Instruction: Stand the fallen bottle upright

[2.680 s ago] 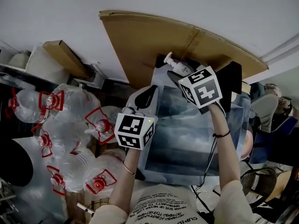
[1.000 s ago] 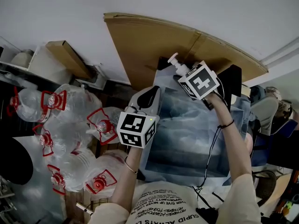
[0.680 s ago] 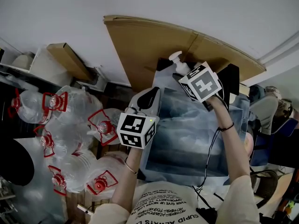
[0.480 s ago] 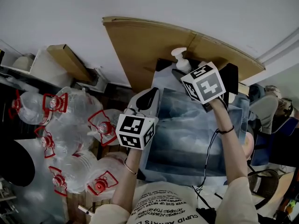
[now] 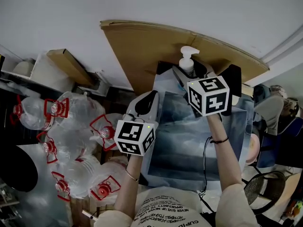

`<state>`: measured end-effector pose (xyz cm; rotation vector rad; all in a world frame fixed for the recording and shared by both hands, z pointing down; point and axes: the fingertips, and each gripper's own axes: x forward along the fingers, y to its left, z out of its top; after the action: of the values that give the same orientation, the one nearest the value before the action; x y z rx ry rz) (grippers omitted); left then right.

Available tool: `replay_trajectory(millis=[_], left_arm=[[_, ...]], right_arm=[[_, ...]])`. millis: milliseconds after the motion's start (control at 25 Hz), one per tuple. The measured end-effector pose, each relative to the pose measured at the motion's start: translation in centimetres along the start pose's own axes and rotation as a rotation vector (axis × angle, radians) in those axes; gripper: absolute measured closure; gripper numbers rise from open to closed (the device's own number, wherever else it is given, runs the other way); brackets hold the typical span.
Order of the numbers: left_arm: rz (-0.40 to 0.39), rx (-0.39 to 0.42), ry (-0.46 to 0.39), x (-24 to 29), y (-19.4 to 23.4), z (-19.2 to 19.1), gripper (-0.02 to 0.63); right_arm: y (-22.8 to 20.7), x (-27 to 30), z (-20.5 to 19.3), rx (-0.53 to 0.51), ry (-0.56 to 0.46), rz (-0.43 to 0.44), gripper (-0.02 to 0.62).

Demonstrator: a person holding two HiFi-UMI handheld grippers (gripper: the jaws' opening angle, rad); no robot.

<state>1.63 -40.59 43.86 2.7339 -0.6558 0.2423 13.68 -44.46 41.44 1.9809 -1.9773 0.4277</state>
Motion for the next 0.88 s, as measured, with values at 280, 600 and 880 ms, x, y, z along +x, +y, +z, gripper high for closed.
replay_trajectory(millis=[280,600,880], left_arm=[[0.007,0.001,0.006,0.0,0.4,-0.3,0.578],[0.000,0.007,0.020,0.3,-0.1,-1.0,0.578],[0.003,0.007,0.020,0.5,-0.2,-1.2,0.578]], right_arm=[[-0.2,-1.1,0.4,0.040,-0.233,-0.089,0.347],[0.3,-2.0,0.3,0.056,-0.379,-0.147,0.345],[0.1,-2.1,-0.6,0.053,-0.391,-0.164,0.345]])
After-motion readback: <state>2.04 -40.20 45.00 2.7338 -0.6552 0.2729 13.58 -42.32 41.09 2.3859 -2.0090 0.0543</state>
